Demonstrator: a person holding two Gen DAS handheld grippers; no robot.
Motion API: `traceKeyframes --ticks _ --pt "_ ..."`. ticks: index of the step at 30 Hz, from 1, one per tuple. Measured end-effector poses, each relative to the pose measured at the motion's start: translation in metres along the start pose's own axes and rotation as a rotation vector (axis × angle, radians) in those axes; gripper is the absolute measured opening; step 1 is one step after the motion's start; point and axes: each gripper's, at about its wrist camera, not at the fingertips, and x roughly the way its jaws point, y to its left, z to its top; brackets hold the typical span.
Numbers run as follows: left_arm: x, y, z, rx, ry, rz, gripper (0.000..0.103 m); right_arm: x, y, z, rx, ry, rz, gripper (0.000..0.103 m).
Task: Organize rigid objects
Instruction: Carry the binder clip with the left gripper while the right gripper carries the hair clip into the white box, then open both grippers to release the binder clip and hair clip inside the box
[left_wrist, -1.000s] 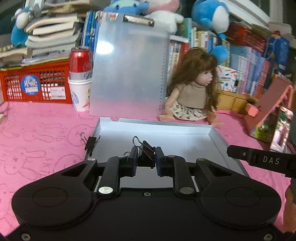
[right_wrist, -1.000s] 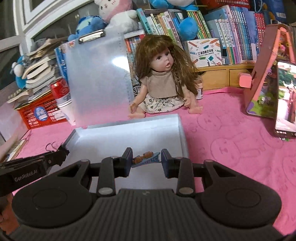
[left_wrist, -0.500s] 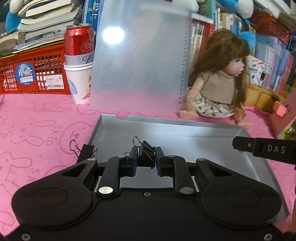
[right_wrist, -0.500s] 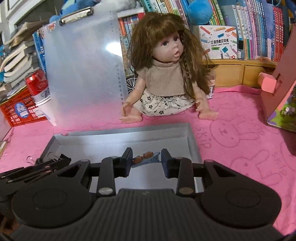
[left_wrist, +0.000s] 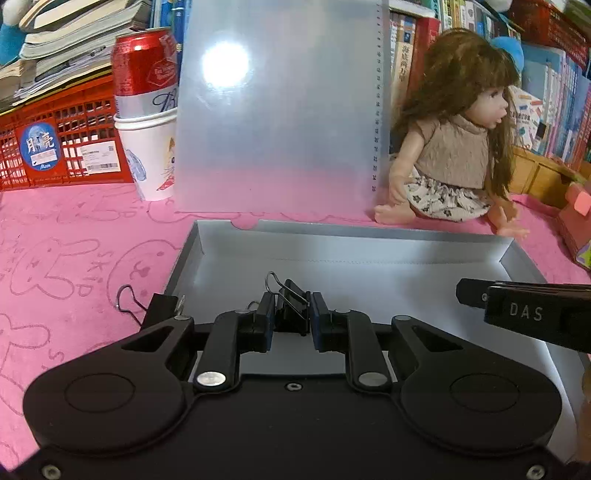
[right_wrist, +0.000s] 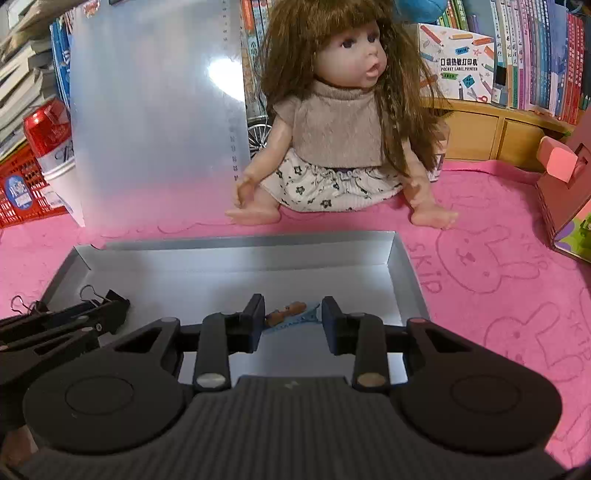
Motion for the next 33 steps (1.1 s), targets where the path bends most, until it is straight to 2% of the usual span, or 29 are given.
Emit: traceKeyframes --ticks 22,25,26,28,29,33 --pt "0.002 -0.004 0.000 0.028 0.015 0.010 0.020 0.005 -0.001 -0.002 -0.003 0.017 -0.013 0.039" --pt "0.002 -0.005 0.000 0.035 0.016 0.007 0.020 0.005 -0.001 -0.002 -0.003 0.016 -0.014 0.043" --pt "0.001 -0.005 0.000 0.033 0.017 0.006 0.023 0.004 -0.001 -0.002 -0.003 0.014 -0.016 0.043" --pt "0.000 -0.004 -0.001 0.029 0.017 0.000 0.031 0.002 -0.001 -0.002 -0.003 0.008 -0.019 0.055" --pt "-0.001 -0.004 -0.001 0.028 0.016 0.001 0.037 0.000 -0.001 -0.002 -0.003 0.003 -0.019 0.056" --pt "-0.010 -0.004 -0.002 0.036 0.001 0.001 0.042 -0.009 -0.003 -0.001 -0.006 -0.011 -0.015 0.061"
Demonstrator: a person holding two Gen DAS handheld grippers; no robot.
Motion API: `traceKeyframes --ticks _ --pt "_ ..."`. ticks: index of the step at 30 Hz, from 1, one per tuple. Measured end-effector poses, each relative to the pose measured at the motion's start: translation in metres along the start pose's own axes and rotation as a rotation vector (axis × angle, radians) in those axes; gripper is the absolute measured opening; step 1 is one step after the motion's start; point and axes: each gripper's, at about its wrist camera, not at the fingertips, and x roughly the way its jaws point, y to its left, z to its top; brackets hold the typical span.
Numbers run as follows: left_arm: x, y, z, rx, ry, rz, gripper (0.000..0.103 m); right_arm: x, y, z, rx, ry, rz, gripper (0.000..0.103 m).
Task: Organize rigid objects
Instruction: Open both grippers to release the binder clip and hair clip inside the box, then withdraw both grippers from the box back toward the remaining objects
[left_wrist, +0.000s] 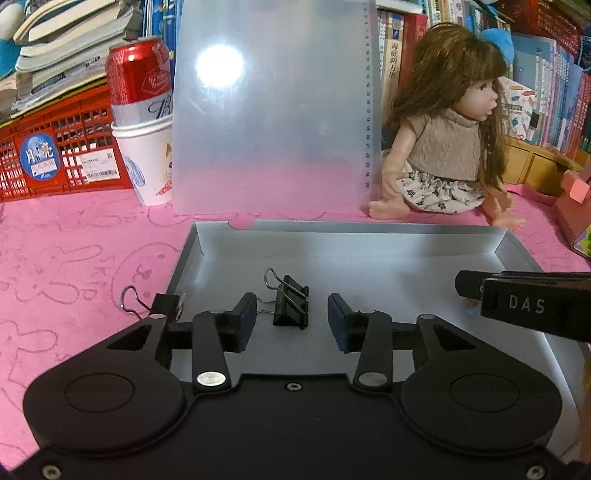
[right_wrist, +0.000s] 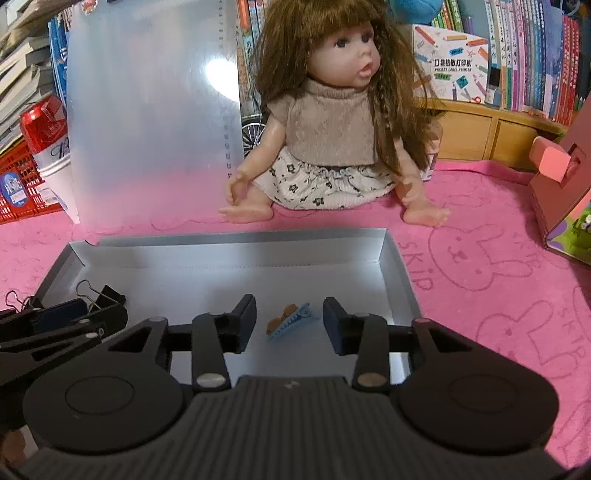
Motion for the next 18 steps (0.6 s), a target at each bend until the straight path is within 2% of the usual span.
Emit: traceKeyframes --ticks 7,18 --pt "-0.028 0.001 -0.001 -0.003 -0.031 -0.024 0.055 -0.026 -0.005 -0.002 -0.004 -0.035 0.017 0.073" --pt "-0.089 -0.004 -0.018 0.023 -0.104 -0.093 0.057 -0.084 -0.013 -0.017 -0.055 -0.113 0.064 0.084"
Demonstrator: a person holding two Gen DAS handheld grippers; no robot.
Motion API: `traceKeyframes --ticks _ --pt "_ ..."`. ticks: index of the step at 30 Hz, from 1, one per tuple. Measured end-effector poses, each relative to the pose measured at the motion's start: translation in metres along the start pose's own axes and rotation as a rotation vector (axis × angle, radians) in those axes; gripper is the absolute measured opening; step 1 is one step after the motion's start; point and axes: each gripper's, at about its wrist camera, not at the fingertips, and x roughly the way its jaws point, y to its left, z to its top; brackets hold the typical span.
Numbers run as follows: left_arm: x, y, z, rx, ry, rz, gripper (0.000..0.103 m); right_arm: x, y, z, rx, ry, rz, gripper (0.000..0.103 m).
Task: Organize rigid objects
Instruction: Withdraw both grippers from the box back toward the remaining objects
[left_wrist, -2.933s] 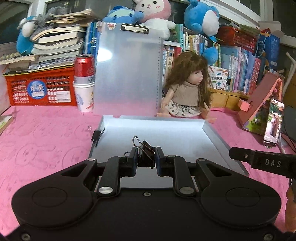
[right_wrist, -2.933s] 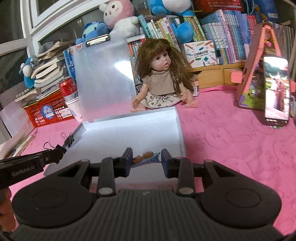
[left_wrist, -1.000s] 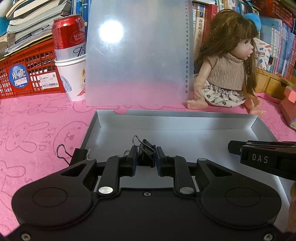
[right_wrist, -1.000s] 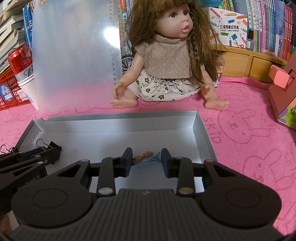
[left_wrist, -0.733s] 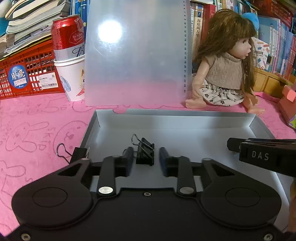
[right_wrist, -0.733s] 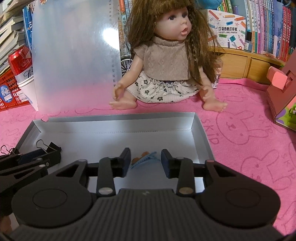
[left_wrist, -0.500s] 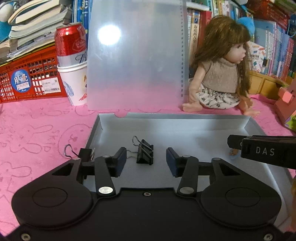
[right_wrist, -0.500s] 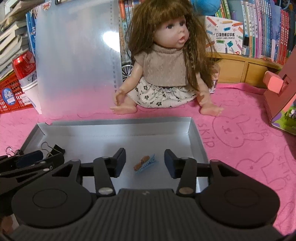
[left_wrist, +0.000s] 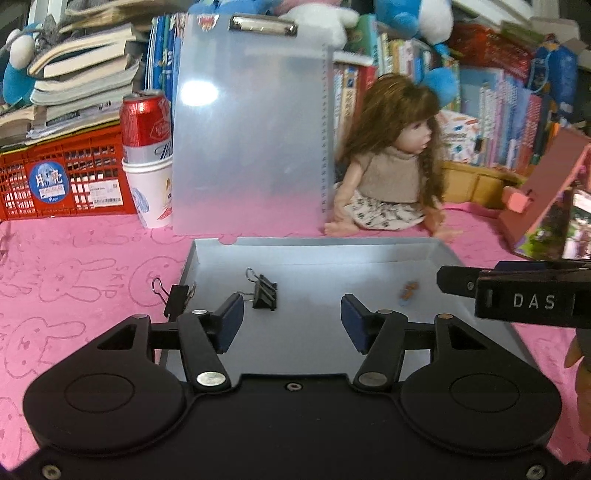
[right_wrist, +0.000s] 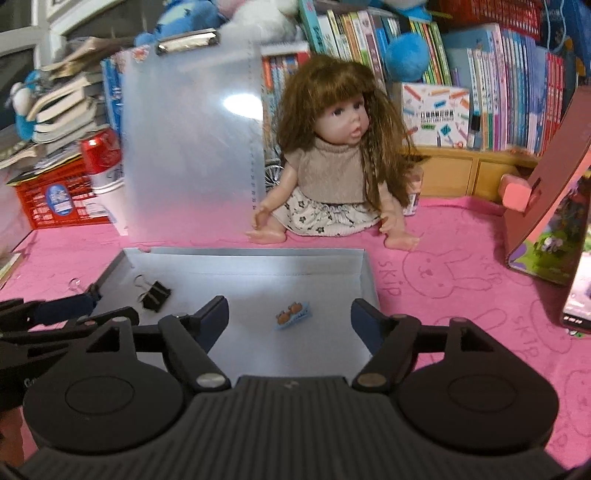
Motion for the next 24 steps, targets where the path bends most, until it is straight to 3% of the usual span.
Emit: traceKeyframes --ticks 16,24 --pt "-0.074 -0.022 -0.048 0.055 -0.051 -0.082 0.057 -0.074 -0.003 -0.045 -0.055 -0.099 0.090 0.088" --pt "-0.096 -0.025 -0.079 0.065 -0.054 -0.095 0.057 -0.099 -0.007 -0.077 -0.106 -0.144 0.089 0.093"
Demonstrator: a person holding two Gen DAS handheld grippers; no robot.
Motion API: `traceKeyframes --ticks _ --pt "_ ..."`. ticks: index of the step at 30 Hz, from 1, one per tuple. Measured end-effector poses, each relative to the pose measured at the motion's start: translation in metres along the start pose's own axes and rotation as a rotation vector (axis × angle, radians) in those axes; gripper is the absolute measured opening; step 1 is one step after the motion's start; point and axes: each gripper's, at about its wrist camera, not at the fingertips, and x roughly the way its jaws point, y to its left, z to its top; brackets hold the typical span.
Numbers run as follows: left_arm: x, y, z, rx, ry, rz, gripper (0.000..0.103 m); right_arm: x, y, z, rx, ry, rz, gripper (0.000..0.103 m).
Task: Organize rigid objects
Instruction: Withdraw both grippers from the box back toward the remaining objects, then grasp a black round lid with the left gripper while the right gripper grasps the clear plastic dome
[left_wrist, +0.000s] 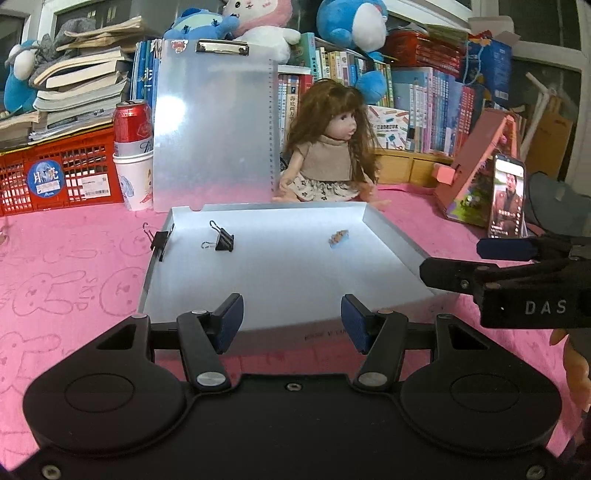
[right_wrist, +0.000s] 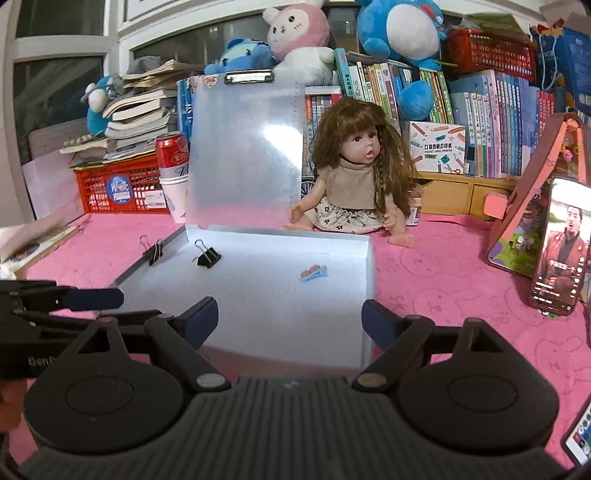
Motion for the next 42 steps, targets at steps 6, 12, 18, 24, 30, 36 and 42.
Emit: traceKeyframes --ticks 6,12,18,24,30,36,42 --pt "-0.015 -0.008 -0.018 0.045 -0.012 0.001 0.057 -0.017 0.000 -0.023 -0.029 -0.025 -0.019 0.096" --pt "-0.029 -0.011 -0.037 0.058 -0.013 -0.004 0.057 -0.029 -0.007 -0.040 -0.005 -0.045 -0.046 0.097" --pt "-0.038 -0.010 -0.054 0.062 -0.001 -0.004 0.057 -0.042 -0.014 -0.058 -0.009 -0.063 -0.096 0.098" --pt "-0.043 -0.006 -0.064 0.059 0.003 -0.011 0.054 -0.048 -0.017 -0.075 -0.030 -0.058 -0.128 0.098" --pt "-0.044 -0.003 -0.066 0.061 0.000 0.002 0.047 -0.053 -0.020 -0.087 -0.043 -0.052 -0.153 0.098" --pt "-0.048 0.004 -0.071 0.065 0.012 0.003 0.041 -0.059 -0.021 -0.095 -0.074 -0.027 -0.154 0.089" --pt "-0.047 0.004 -0.077 0.078 0.032 -0.007 0.040 -0.058 -0.019 -0.098 -0.077 0.010 -0.106 0.065"
